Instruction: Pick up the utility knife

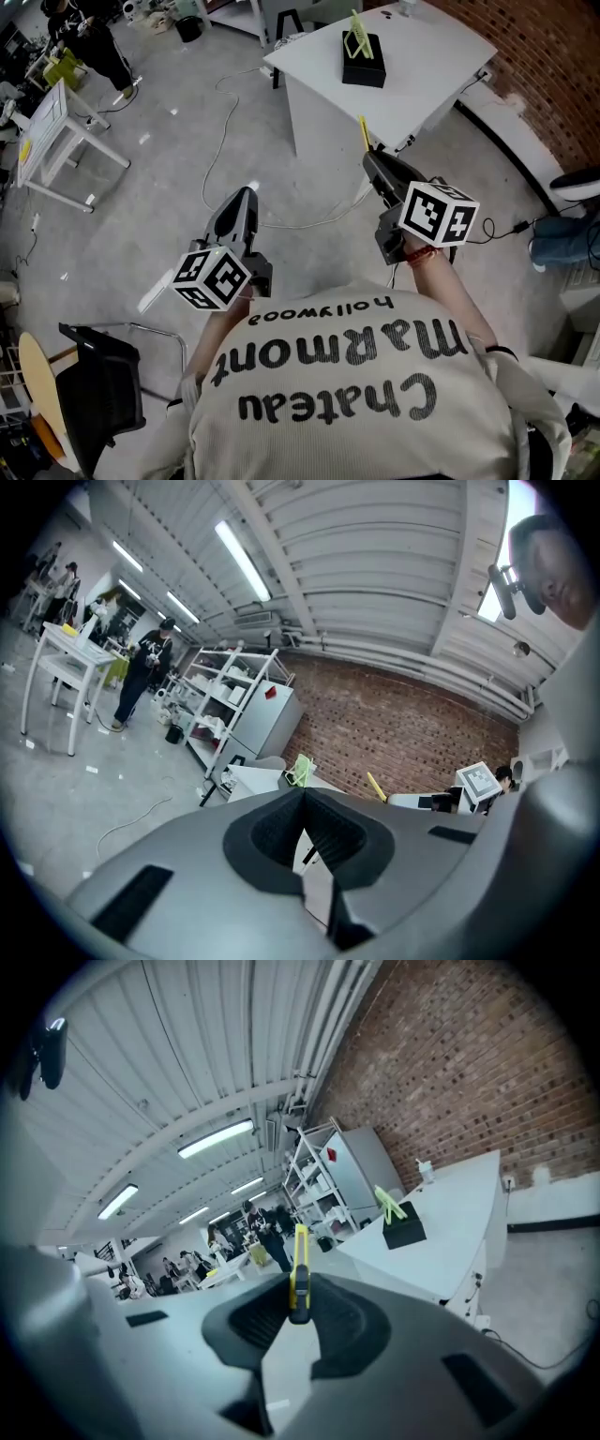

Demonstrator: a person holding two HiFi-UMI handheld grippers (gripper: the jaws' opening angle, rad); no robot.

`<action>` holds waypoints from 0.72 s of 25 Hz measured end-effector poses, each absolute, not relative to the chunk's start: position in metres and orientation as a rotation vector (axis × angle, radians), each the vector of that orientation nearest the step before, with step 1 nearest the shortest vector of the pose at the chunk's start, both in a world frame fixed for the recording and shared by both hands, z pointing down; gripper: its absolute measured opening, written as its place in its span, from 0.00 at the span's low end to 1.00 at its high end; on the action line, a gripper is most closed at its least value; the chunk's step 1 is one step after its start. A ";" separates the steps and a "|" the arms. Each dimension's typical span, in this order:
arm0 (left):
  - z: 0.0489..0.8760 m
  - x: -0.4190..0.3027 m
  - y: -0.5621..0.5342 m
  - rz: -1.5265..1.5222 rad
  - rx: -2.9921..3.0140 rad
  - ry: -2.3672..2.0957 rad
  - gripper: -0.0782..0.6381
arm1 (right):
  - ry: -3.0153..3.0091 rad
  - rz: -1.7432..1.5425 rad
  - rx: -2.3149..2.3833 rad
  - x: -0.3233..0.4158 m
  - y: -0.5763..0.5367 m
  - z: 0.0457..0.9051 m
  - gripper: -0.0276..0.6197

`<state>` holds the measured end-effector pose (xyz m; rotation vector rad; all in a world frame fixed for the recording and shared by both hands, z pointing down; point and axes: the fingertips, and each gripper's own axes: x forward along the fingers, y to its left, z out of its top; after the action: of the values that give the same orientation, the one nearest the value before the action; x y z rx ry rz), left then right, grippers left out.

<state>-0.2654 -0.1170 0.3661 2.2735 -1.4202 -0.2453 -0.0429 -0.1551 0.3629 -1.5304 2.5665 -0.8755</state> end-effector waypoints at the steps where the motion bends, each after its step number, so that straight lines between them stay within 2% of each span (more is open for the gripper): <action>1: 0.362 -0.263 -0.117 -0.249 2.282 -1.424 0.11 | 2.569 -0.860 -1.512 -0.042 -0.154 0.357 0.15; 18: 0.334 -0.211 -0.111 -0.334 2.257 -1.524 0.11 | 2.682 -0.691 -1.405 -0.003 -0.161 0.327 0.15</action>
<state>-0.2113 -0.1110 0.3340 2.2571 -1.5242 -0.3339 -0.0028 -0.1608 0.3266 -1.4048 2.6817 -0.6906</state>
